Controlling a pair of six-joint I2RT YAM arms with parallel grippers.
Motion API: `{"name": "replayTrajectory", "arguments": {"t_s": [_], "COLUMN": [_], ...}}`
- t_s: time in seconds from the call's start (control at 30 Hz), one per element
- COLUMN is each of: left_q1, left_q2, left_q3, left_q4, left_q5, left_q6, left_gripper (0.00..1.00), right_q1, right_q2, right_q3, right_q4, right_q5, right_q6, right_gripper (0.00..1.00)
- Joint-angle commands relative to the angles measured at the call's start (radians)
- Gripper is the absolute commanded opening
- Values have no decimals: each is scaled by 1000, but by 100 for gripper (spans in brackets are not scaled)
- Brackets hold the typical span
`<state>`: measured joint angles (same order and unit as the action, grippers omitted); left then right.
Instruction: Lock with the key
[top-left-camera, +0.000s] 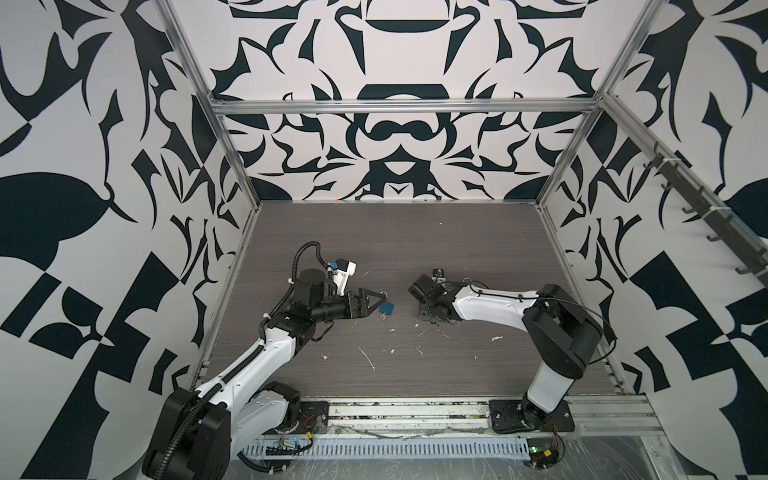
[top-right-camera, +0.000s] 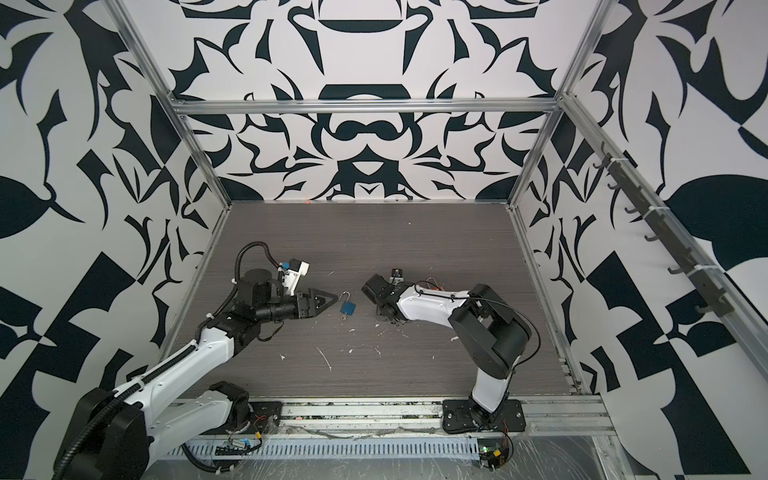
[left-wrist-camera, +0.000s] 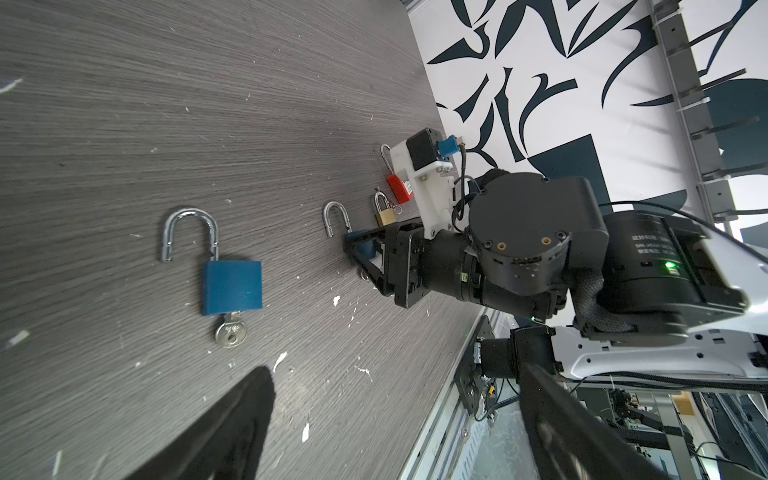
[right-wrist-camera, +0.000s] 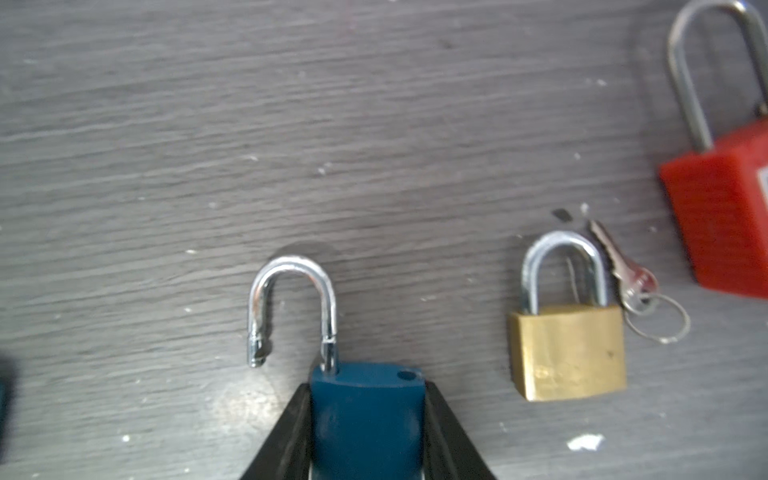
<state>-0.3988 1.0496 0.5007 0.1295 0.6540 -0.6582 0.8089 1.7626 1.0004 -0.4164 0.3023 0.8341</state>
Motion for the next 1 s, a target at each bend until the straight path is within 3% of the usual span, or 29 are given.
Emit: {"name": "replayTrajectory", "arguments": {"t_s": [0.0,0.03,0.33,0.47,0.7,0.97], "left_q1": [3,4,4,4,2,-39], "left_q2": [11,18,107,138,158,198], "left_q3": [-1,1,25,39,56,92], "left_q4": [-20,-23,-2,58,67,87], "left_q5": [3,1,-16,20,24,42], "left_q6": [-5,-6,-33,-31,-26,-24], "left_gripper": [94,94,89,86,78,71], "right_q1": [8,9,7,7,7,8], "right_q2": [23,23,-127,-212,-260,-321], "right_q3": [43,51,32,16,69,78], "right_q4": [-82,-91,-11,56,37,62], "right_q5": [-29,-26,-70,-220,-390,-560], "right_q6": [-129,-152,-414,-504,-556,-521], "right_gripper": [6,0,0,0,0,0]}}
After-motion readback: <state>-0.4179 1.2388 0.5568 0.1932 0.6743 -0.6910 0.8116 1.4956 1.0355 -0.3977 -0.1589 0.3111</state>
